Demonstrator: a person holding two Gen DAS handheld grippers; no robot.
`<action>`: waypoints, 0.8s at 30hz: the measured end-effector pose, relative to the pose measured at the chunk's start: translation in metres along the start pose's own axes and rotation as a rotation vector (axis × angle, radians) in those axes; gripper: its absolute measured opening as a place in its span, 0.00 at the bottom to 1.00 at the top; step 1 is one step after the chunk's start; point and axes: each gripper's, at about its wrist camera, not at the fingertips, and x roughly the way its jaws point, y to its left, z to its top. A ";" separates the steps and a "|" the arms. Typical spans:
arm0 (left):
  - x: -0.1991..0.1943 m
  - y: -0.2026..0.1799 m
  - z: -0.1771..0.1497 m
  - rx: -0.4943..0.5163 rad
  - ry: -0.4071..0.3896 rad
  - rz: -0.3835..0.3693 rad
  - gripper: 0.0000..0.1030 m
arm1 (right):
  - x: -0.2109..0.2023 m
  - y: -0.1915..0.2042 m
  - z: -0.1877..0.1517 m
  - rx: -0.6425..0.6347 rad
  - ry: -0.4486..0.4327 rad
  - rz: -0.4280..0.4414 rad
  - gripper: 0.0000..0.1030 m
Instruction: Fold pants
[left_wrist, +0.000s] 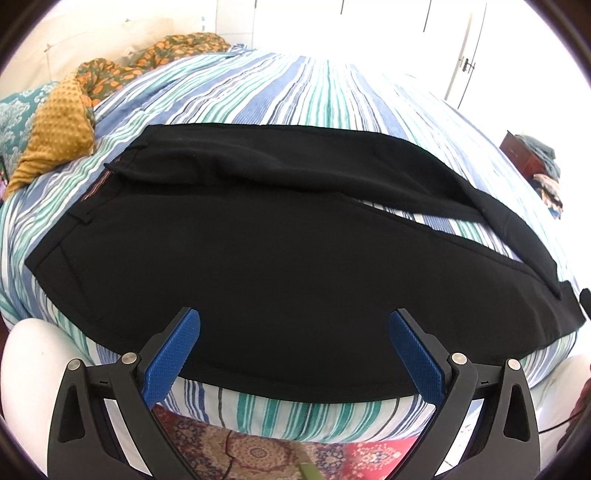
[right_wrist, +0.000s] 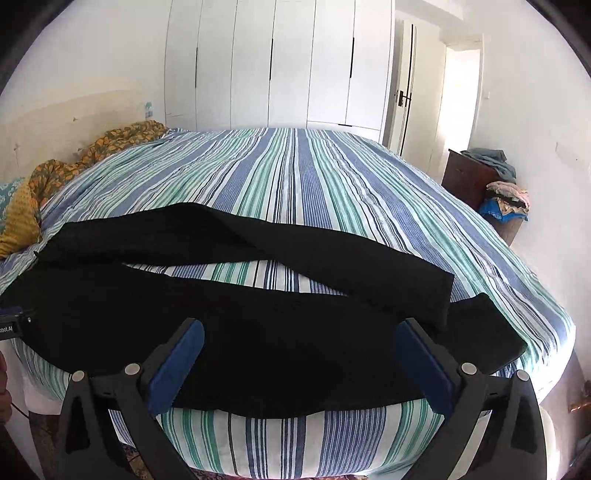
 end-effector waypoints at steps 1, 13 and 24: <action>0.000 0.000 0.001 -0.003 0.002 -0.001 0.99 | 0.000 -0.001 0.000 0.006 -0.007 -0.001 1.00; -0.002 -0.004 0.002 0.027 -0.002 0.015 0.99 | 0.011 -0.029 0.000 0.152 -0.006 -0.051 1.00; 0.002 -0.001 0.002 0.012 0.010 0.017 0.99 | 0.024 -0.030 -0.009 0.121 -0.017 0.106 1.00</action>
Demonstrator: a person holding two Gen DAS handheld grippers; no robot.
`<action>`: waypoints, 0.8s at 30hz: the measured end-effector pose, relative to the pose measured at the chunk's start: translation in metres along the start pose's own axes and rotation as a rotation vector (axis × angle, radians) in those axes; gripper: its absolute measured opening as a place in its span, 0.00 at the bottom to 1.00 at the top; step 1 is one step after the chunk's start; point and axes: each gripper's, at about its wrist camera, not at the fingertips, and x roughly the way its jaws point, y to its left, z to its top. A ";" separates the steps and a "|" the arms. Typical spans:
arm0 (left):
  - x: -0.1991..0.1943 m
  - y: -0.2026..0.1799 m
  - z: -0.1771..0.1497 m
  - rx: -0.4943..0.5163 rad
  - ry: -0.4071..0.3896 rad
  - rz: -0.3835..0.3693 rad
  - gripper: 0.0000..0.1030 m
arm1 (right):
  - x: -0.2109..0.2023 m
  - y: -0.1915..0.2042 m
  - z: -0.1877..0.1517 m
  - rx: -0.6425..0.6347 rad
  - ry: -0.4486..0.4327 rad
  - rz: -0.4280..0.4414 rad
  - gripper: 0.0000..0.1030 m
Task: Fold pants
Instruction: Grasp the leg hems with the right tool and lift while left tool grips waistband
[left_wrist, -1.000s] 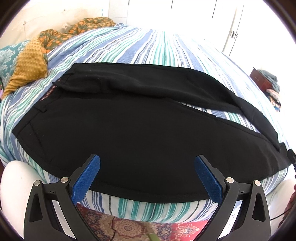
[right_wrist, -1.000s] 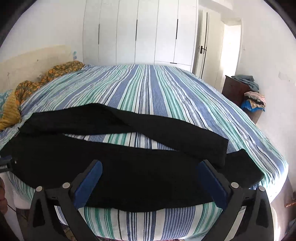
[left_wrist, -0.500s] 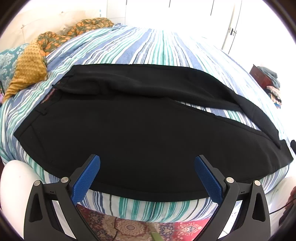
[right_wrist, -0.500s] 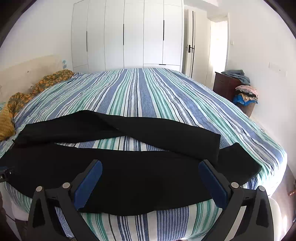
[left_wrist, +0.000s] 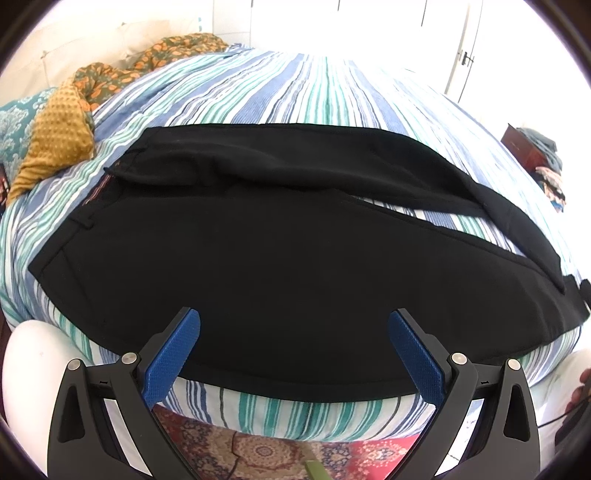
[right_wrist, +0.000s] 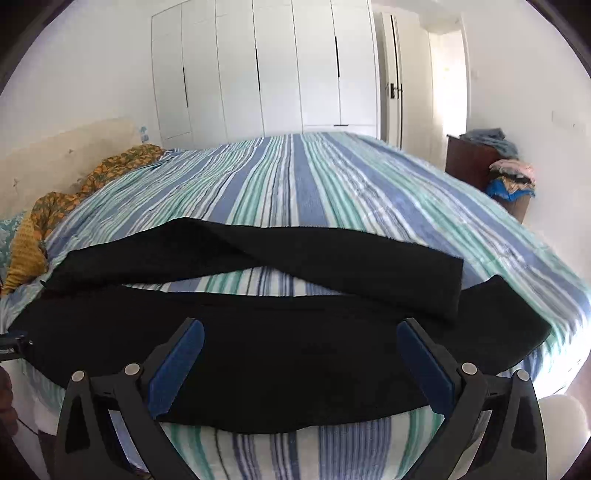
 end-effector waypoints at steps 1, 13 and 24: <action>0.001 0.002 0.002 -0.014 0.004 -0.004 0.99 | -0.002 0.000 0.001 0.011 -0.007 0.034 1.00; 0.042 0.023 0.026 -0.084 -0.009 0.072 0.99 | 0.032 -0.082 -0.019 0.511 0.190 0.146 0.85; 0.046 0.010 0.014 0.003 0.012 0.115 0.99 | 0.103 -0.186 -0.017 1.077 0.128 0.110 0.57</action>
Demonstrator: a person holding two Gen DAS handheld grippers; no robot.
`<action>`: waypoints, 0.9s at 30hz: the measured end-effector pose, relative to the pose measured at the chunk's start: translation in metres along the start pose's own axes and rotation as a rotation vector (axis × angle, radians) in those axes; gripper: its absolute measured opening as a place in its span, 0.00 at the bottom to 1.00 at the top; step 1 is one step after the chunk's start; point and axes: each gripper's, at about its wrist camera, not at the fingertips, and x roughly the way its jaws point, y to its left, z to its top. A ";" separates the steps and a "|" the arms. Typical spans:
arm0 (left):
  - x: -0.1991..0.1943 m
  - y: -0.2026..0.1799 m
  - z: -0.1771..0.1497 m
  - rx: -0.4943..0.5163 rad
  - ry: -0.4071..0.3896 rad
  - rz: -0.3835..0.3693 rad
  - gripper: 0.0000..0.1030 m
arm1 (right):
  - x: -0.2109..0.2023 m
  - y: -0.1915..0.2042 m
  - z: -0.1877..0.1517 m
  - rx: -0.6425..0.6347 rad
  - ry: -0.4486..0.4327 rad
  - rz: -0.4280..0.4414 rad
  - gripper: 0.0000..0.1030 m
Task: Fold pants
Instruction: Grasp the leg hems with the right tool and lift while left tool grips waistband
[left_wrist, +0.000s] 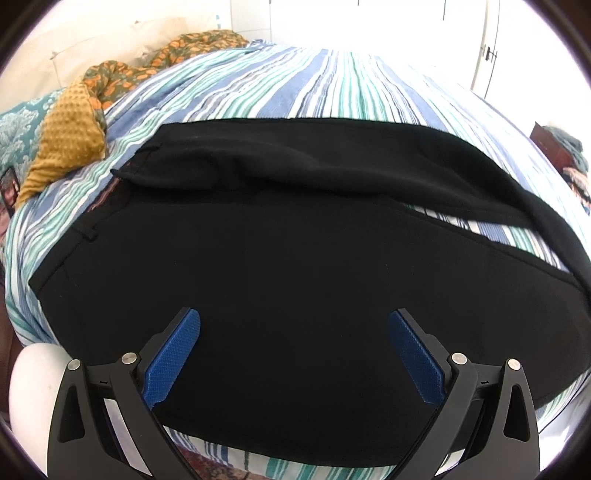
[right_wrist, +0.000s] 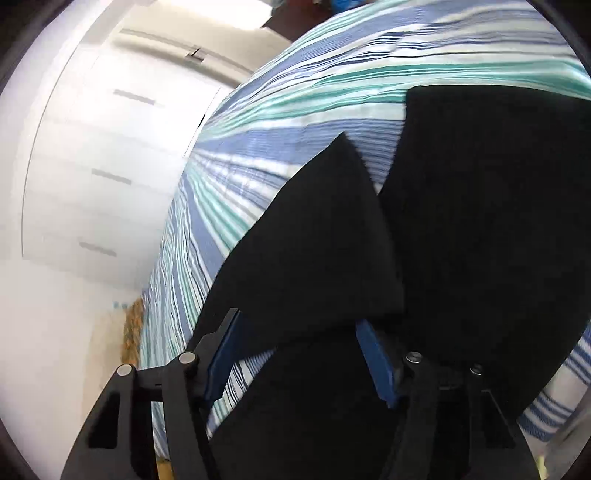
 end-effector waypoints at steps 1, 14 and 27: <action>0.003 -0.003 -0.001 0.011 0.008 0.007 0.99 | 0.001 -0.003 0.005 0.031 -0.008 -0.007 0.50; -0.002 -0.013 0.041 0.023 0.109 -0.328 0.99 | -0.051 0.070 -0.009 -0.350 -0.014 0.053 0.06; 0.135 -0.008 0.195 -0.498 0.378 -0.641 0.99 | -0.199 0.145 -0.062 -0.709 -0.066 0.326 0.06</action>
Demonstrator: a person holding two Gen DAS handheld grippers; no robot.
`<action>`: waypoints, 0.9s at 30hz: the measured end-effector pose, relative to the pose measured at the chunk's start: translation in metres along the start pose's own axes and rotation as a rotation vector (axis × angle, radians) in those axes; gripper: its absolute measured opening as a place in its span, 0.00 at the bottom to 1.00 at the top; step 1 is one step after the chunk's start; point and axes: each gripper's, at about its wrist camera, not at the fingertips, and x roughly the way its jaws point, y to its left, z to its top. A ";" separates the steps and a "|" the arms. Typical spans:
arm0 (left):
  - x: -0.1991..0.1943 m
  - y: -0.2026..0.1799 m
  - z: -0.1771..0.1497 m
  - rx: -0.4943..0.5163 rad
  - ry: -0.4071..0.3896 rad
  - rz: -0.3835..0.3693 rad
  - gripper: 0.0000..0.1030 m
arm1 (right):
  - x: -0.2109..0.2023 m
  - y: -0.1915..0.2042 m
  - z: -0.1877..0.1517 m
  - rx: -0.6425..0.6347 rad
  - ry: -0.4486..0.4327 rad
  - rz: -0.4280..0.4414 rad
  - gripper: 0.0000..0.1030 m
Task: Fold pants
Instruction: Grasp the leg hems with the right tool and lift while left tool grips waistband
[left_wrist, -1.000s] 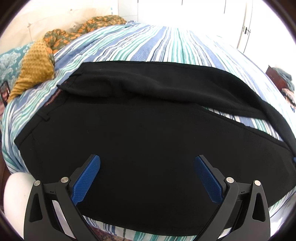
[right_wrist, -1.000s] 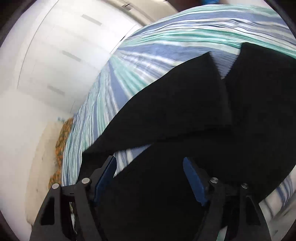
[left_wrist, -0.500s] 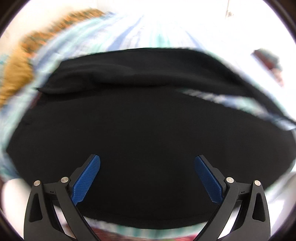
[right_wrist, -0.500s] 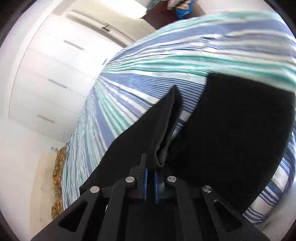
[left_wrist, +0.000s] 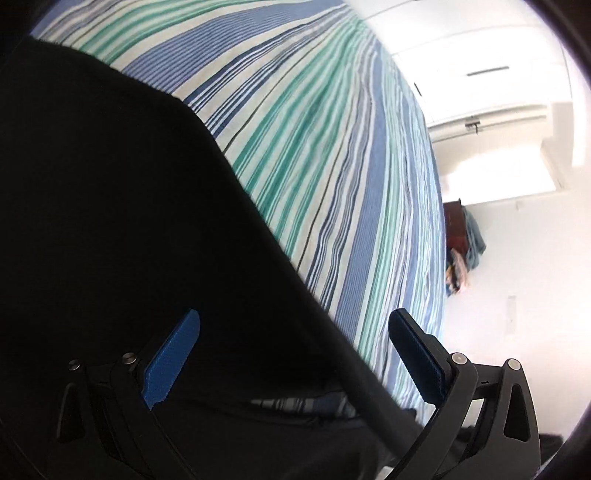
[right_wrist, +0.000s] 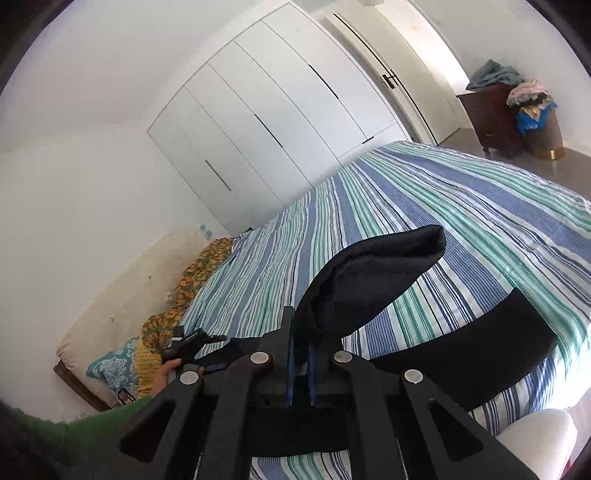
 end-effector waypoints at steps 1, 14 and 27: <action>0.006 0.002 0.004 -0.031 0.000 0.020 0.99 | -0.010 0.001 0.000 -0.008 -0.001 0.007 0.06; -0.124 -0.042 -0.022 0.171 -0.317 0.091 0.05 | 0.009 -0.065 -0.001 0.034 0.088 -0.094 0.05; -0.082 0.082 -0.227 0.128 -0.258 0.295 0.11 | 0.094 -0.158 -0.009 0.069 0.482 -0.376 0.06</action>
